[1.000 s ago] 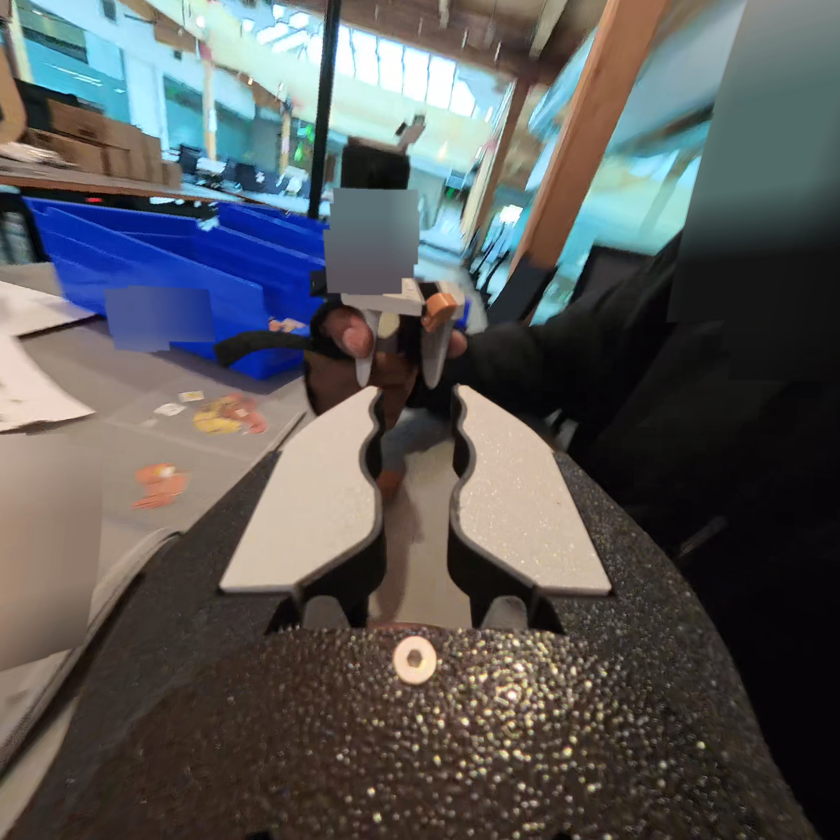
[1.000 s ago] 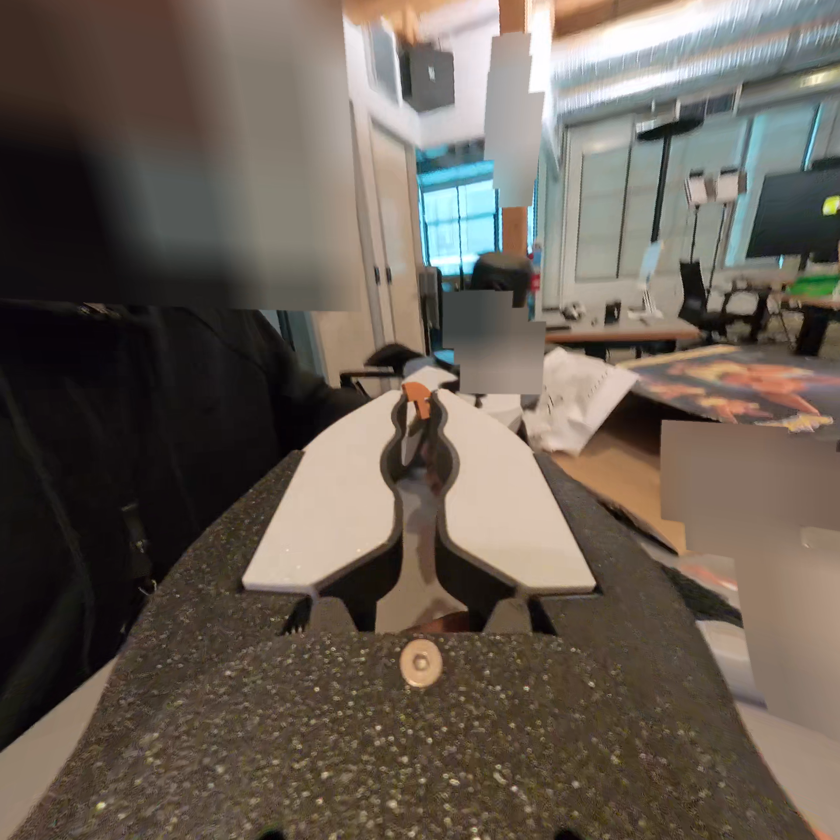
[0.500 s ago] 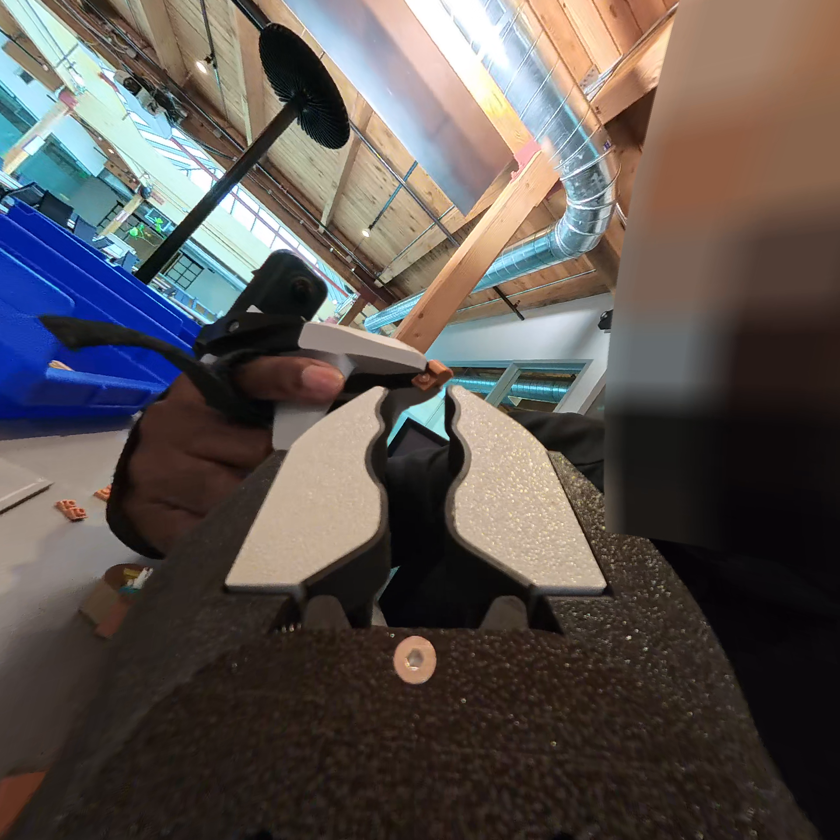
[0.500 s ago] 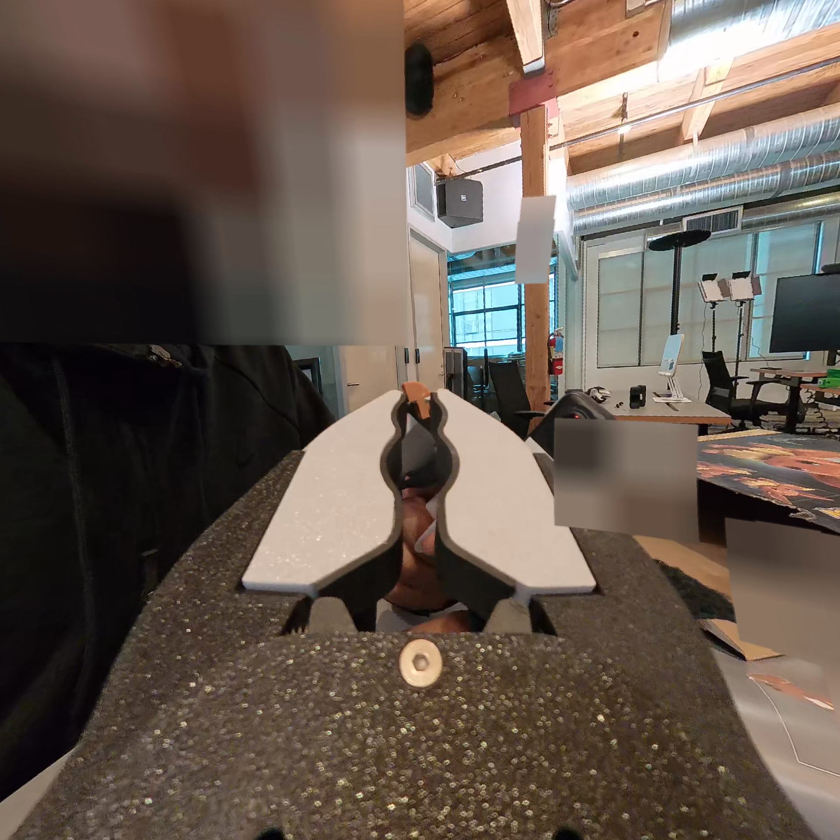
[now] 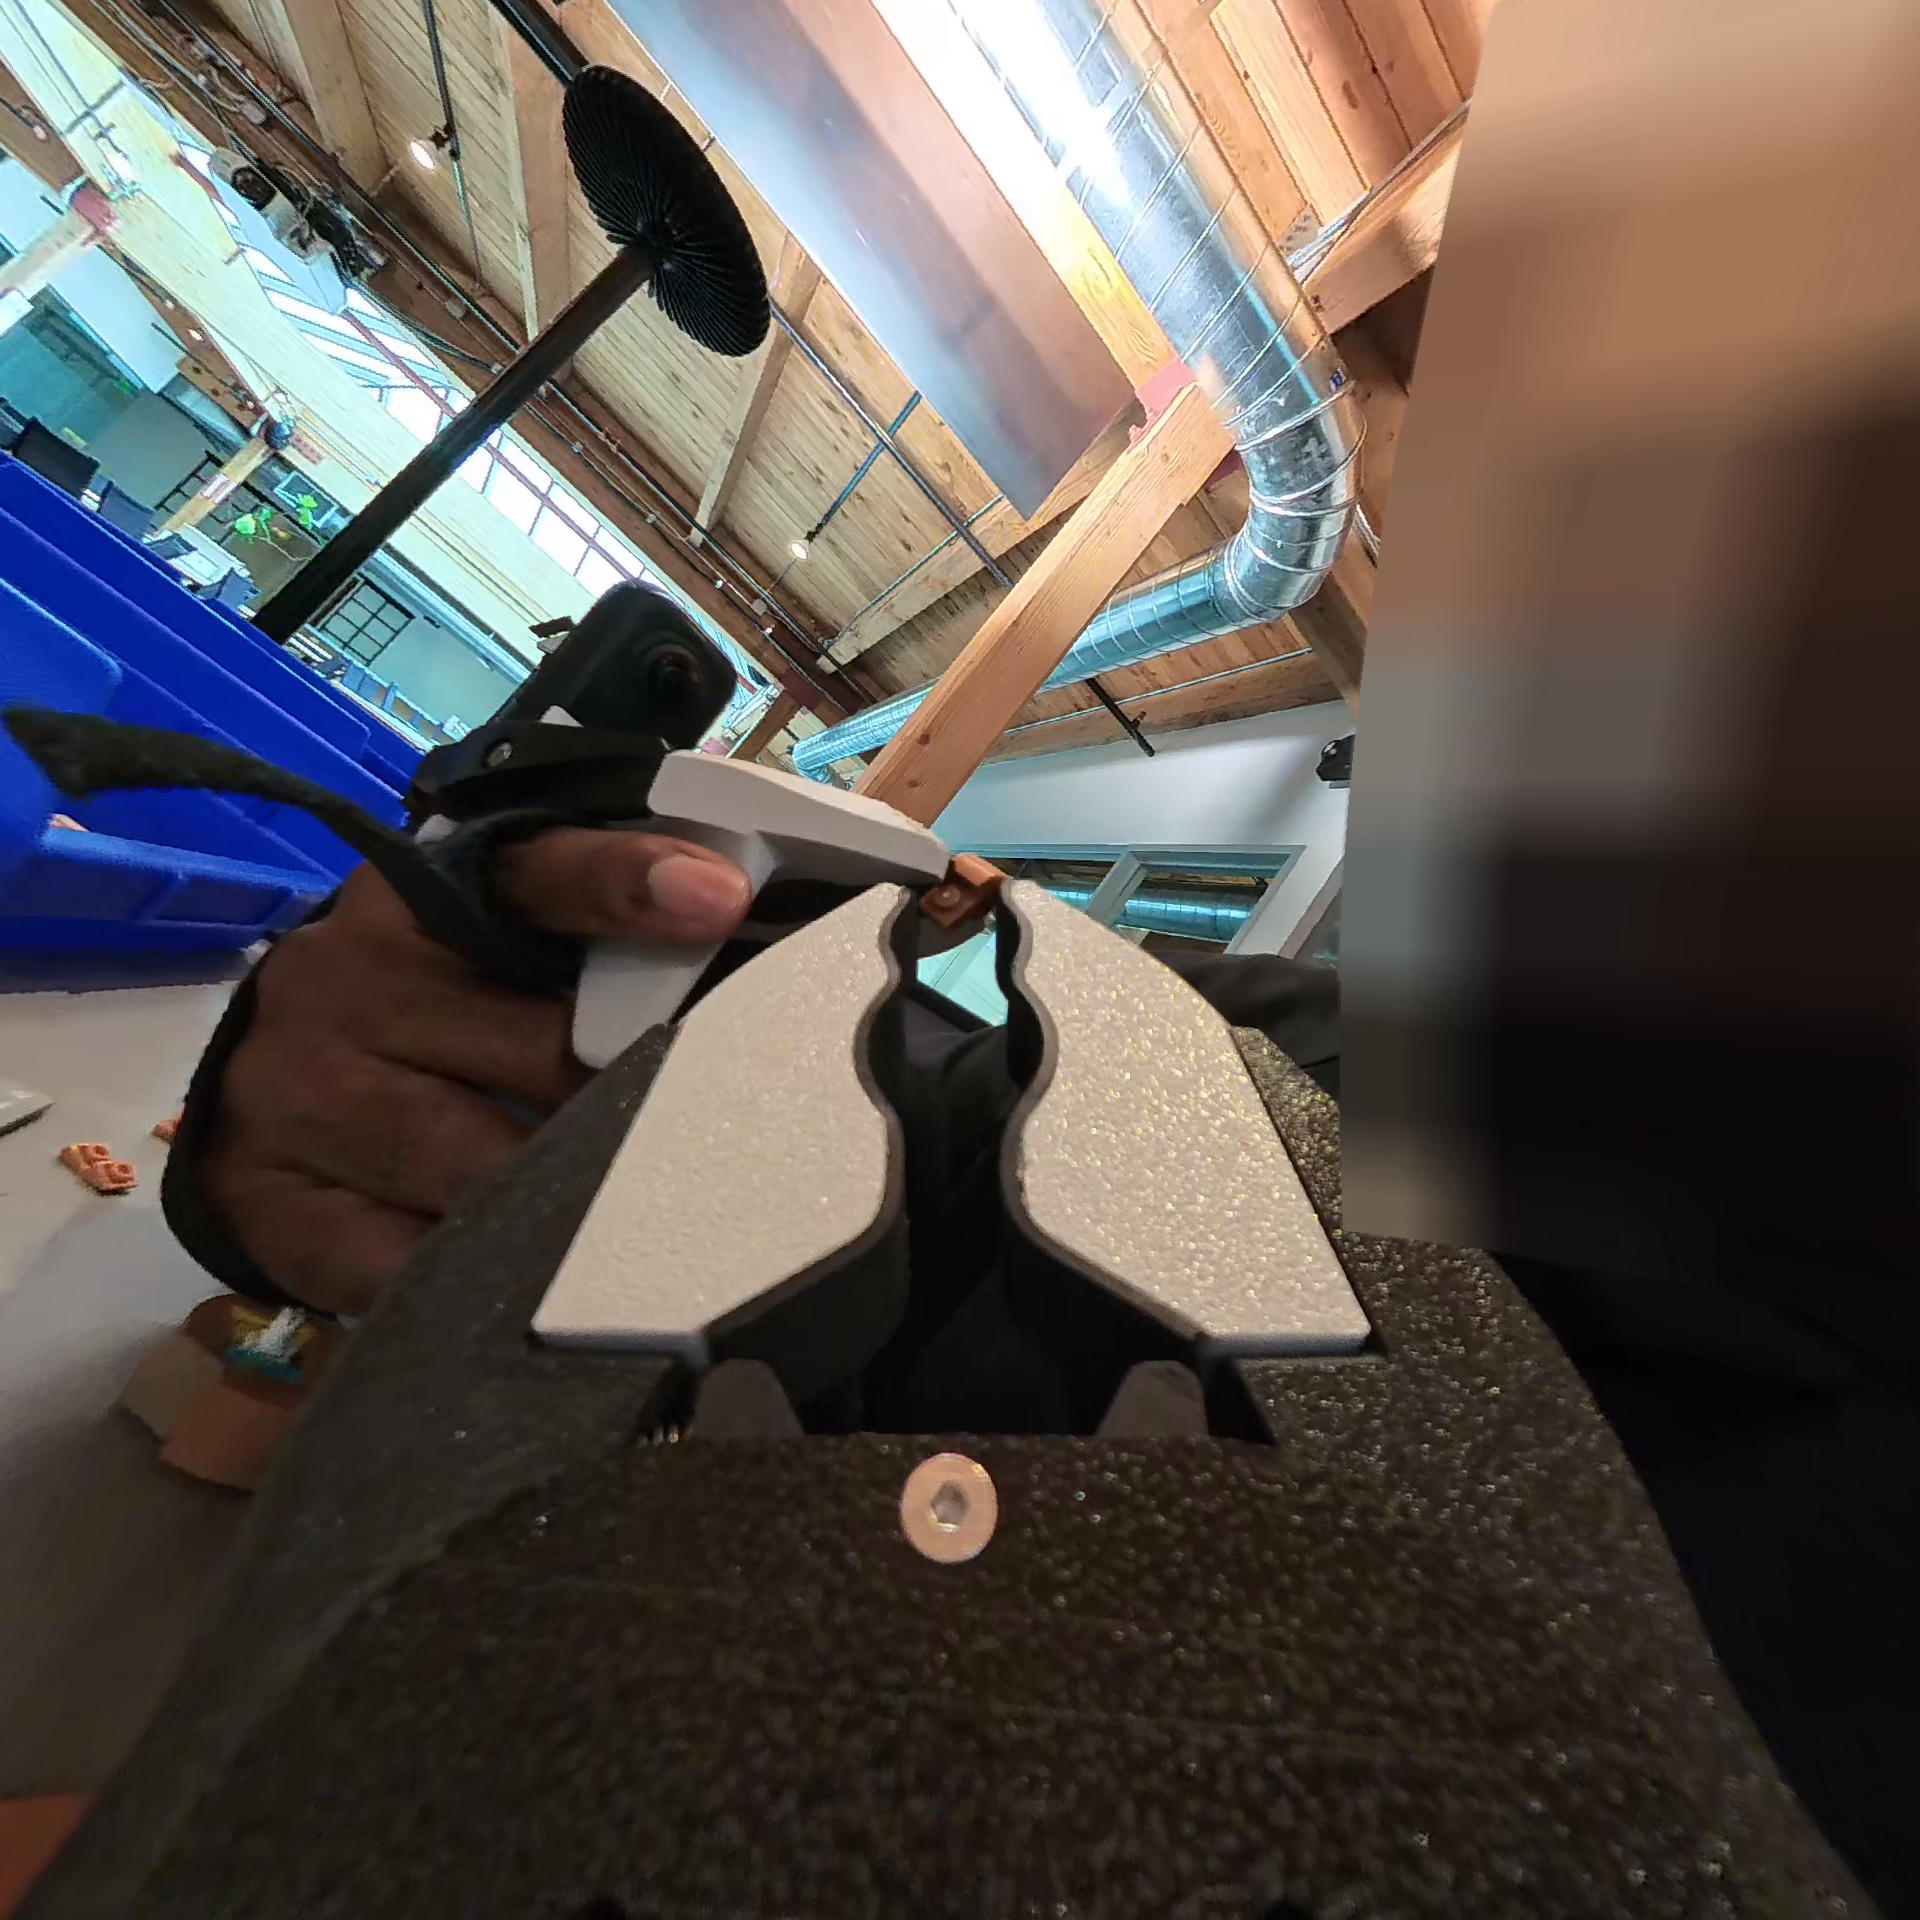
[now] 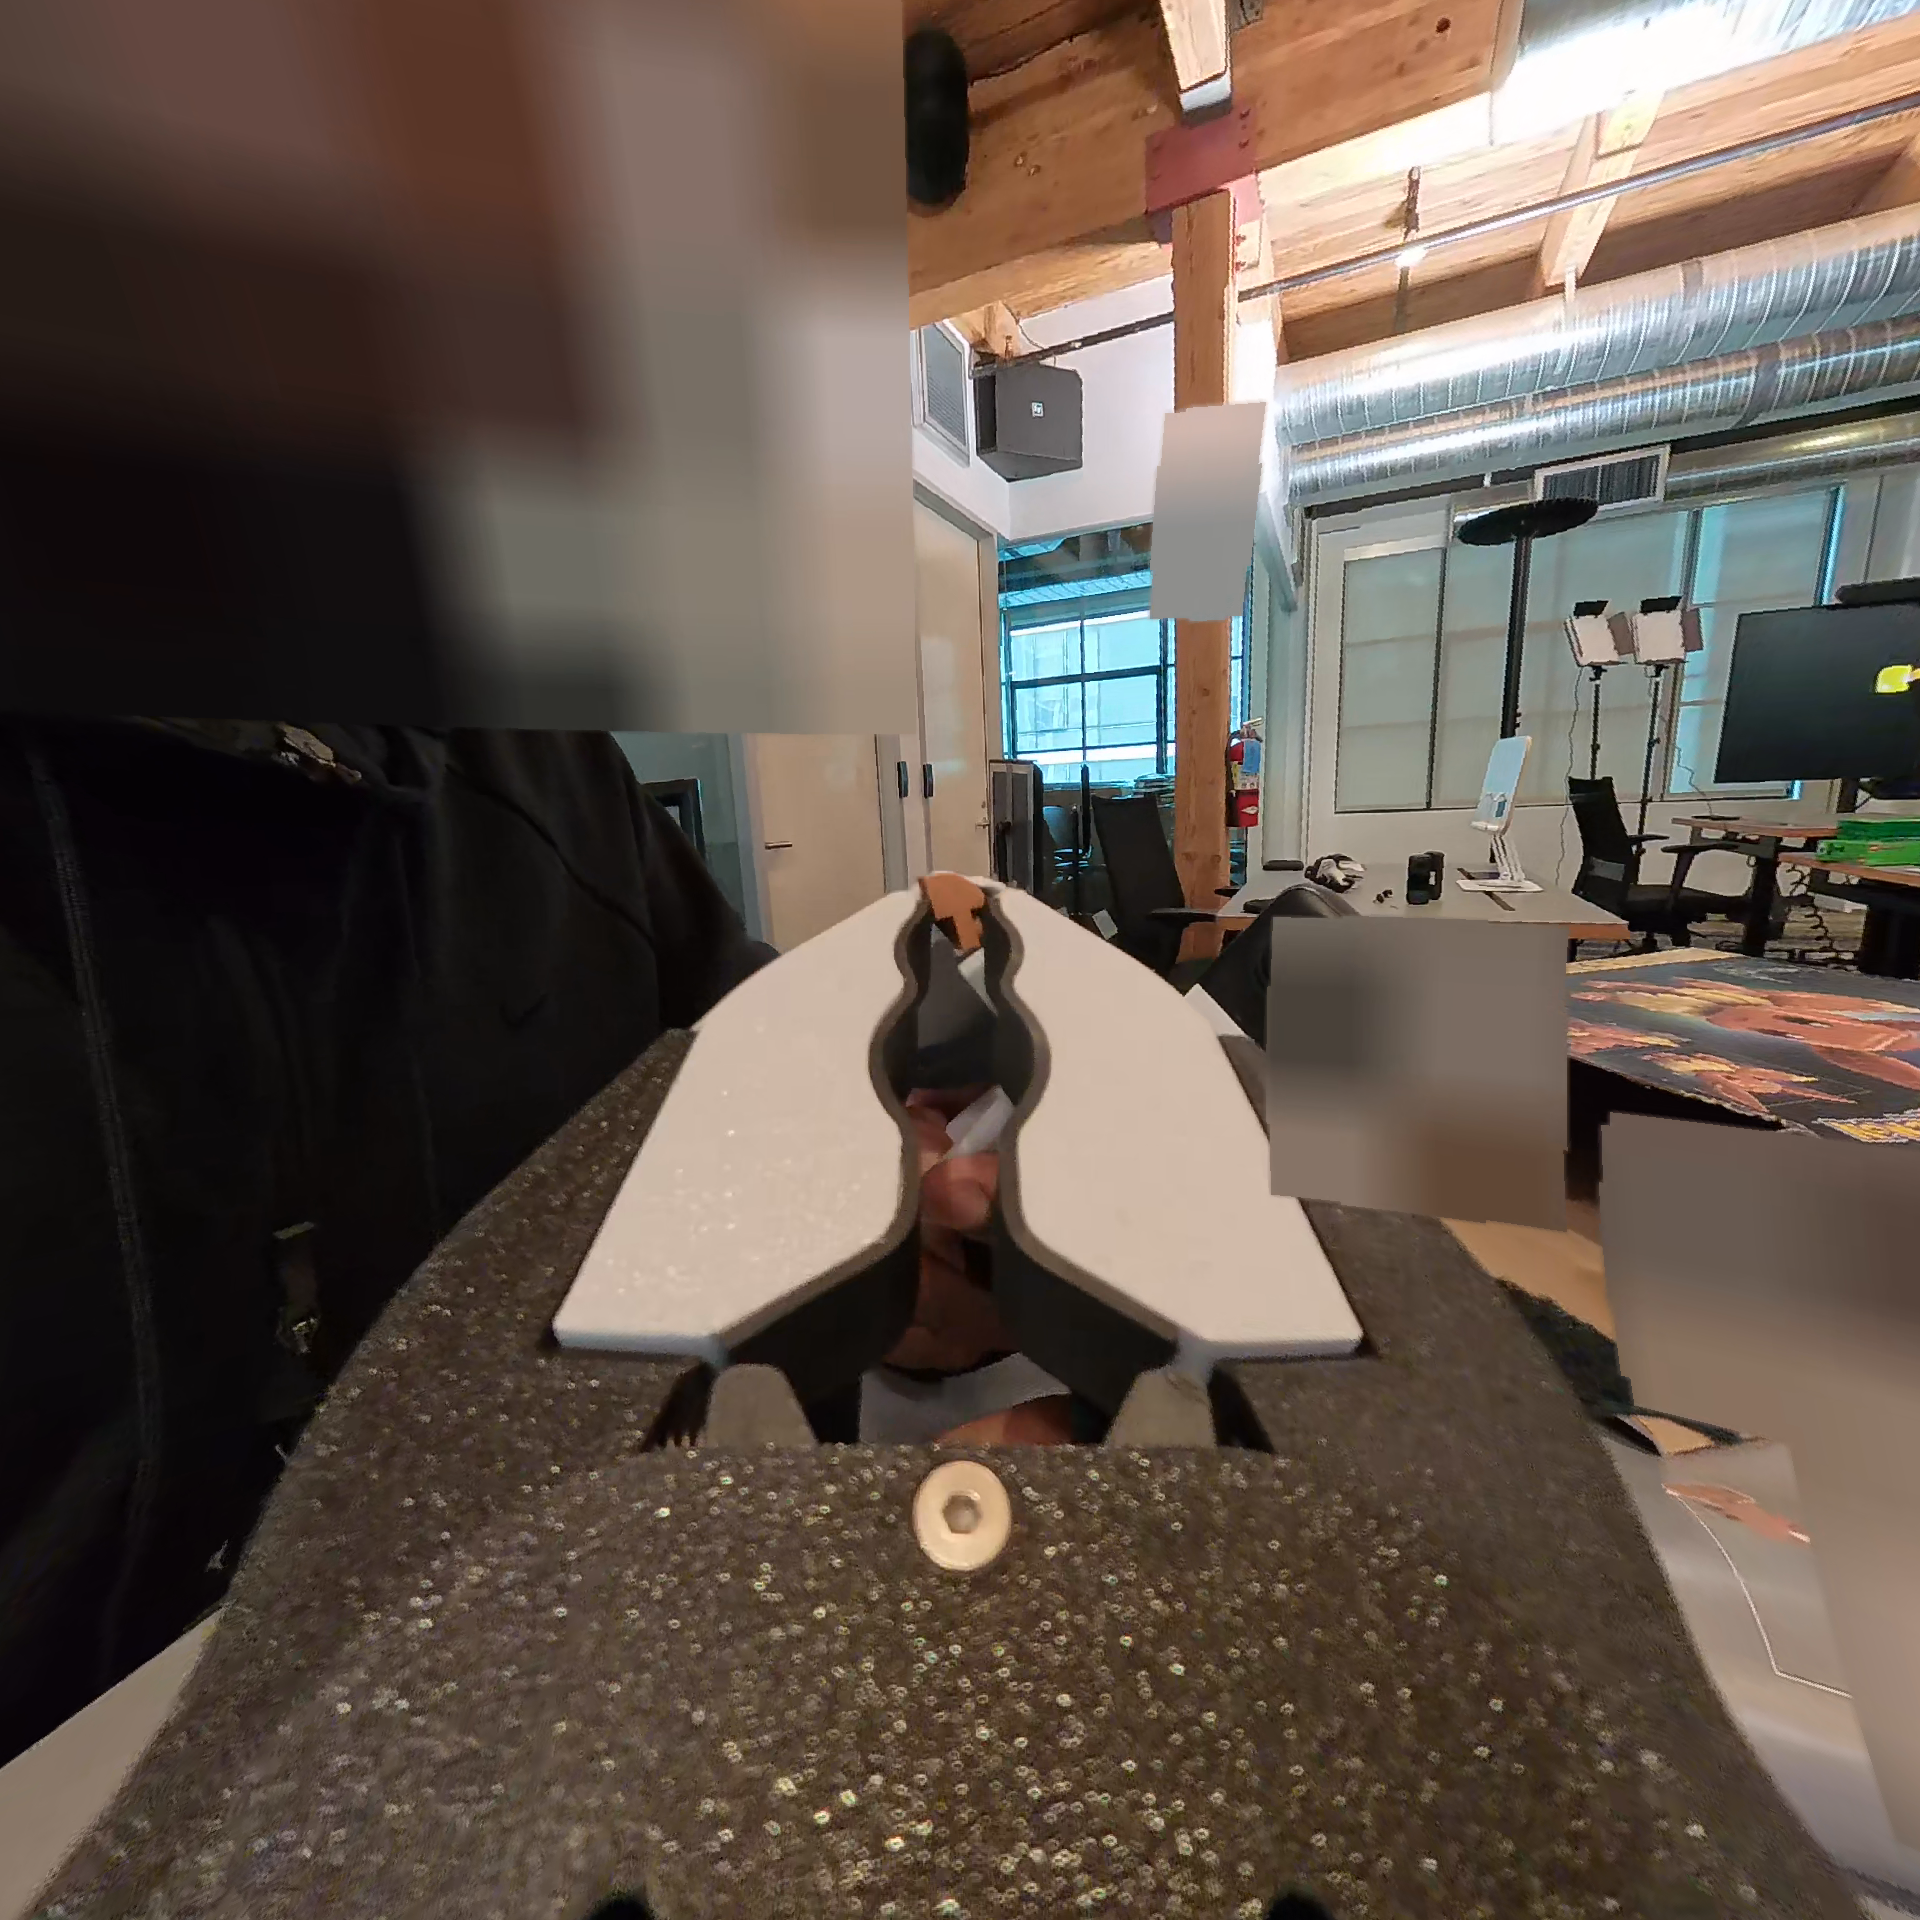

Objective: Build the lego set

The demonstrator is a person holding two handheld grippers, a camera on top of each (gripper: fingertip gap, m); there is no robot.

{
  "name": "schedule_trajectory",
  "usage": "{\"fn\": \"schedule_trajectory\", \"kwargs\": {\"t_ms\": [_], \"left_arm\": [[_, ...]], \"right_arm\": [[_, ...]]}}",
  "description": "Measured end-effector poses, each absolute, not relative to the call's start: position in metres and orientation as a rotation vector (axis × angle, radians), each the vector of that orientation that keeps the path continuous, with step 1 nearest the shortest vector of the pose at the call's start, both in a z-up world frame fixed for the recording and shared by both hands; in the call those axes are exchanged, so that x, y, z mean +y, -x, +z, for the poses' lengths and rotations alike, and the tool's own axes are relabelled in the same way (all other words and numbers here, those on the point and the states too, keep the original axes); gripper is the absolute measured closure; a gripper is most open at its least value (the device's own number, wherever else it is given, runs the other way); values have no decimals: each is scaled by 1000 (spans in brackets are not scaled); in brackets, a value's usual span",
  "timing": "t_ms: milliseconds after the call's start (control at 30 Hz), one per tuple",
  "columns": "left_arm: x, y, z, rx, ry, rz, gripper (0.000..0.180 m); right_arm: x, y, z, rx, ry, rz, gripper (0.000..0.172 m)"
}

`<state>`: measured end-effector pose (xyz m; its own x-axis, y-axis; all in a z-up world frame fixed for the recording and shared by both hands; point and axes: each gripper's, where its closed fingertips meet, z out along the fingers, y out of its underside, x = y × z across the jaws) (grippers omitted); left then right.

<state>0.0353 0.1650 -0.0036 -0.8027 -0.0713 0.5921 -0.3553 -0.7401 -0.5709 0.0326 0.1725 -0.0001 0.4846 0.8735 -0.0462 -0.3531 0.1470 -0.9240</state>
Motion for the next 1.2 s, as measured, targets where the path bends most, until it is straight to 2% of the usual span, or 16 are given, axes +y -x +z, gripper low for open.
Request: {"fn": "schedule_trajectory", "kwargs": {"t_ms": [433, 567, 700, 800, 1200], "left_arm": [[175, -41, -14, -1314, -1067, 2706, 173], [182, -43, -23, -1765, -1213, 2694, 173], [191, -46, -42, -2433, -1333, 2477, 173], [194, -45, -55, -2713, -1335, 2281, 173], [175, -40, -78, -2906, -1154, 2046, 173]], "right_arm": [[183, -40, -13, -612, 1266, 708, 161], [188, -44, -28, -592, 1410, 593, 153], [185, -46, -43, -520, 1517, 552, 150], [183, -47, -53, -461, 1586, 524, 150], [178, -40, -75, -528, 1709, 434, 154]]}}
